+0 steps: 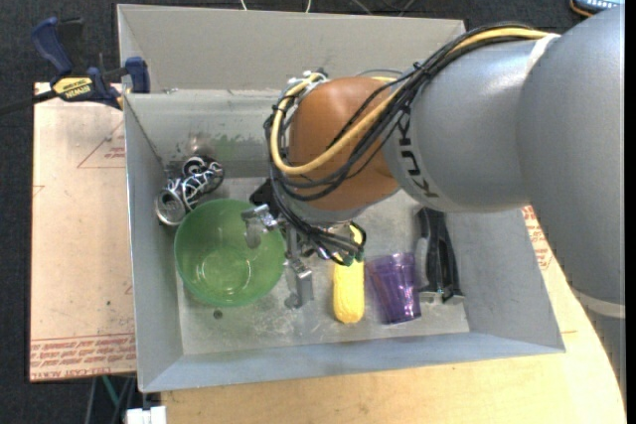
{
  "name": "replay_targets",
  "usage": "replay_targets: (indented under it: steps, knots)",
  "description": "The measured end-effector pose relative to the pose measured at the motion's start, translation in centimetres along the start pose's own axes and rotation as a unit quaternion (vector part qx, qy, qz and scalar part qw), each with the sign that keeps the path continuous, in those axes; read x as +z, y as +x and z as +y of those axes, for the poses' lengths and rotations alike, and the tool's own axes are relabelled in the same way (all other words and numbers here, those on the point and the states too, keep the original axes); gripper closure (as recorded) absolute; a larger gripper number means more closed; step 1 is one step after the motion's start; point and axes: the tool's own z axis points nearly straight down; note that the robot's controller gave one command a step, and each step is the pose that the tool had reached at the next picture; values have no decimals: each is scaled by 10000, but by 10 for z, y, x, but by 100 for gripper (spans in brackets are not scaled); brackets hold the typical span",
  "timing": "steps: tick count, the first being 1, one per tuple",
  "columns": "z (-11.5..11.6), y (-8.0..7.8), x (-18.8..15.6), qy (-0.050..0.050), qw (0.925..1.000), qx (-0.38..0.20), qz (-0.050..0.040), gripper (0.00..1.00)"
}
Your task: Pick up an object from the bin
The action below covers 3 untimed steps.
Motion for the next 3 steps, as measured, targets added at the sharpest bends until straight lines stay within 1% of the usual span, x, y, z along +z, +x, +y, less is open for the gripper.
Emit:
replay_targets:
  steps: [1,2,3]
  knots:
    - [-45,-17,41,-2,9987,-500,-30,0]
    - [70,-8,33,-19,9955,-937,-103,100]
    - [71,-6,35,-27,9956,-938,-82,0]
